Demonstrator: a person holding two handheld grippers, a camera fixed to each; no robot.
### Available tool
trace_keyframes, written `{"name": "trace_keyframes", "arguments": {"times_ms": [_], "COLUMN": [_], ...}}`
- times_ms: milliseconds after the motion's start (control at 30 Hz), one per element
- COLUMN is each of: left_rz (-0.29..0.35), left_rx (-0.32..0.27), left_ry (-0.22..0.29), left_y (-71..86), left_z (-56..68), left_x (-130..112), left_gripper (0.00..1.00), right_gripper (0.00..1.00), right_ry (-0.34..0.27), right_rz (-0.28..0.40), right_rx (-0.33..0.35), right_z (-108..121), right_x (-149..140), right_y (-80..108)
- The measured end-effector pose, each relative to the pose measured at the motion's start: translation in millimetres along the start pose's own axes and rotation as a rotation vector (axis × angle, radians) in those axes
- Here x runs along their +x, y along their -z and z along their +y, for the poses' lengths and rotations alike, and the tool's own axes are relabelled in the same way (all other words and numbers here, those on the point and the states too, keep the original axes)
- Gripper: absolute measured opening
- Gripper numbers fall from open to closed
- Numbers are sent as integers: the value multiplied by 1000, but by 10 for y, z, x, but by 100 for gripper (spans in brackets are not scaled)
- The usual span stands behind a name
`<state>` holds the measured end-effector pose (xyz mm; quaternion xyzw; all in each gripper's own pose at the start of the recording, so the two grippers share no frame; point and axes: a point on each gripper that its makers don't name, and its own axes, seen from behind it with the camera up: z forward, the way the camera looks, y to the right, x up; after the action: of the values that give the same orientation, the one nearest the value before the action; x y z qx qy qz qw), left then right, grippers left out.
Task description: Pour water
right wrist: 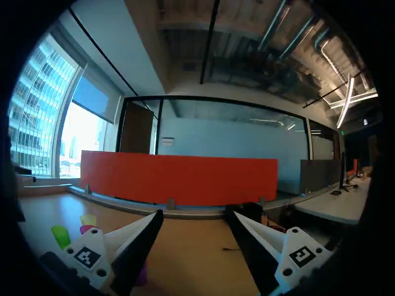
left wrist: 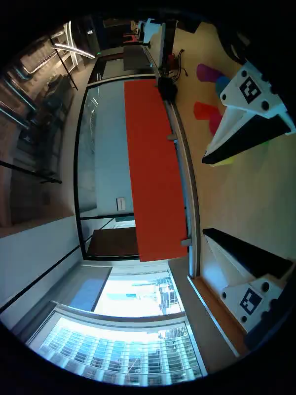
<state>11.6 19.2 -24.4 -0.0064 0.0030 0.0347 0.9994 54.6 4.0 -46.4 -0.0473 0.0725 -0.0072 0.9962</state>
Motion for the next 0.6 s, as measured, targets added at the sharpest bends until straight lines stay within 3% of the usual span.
{"name": "trace_keyframes", "arguments": {"times_ms": [600], "left_rz": [-17], "left_rx": [58], "left_ry": [-10], "left_y": [-123], "left_z": [-39], "left_x": [-355], "left_gripper": [96], "right_gripper": [100], "right_ry": [-44], "right_rz": [-32], "right_rx": [-50], "right_z": [126], "right_x": [-205], "right_y": [-1]}}
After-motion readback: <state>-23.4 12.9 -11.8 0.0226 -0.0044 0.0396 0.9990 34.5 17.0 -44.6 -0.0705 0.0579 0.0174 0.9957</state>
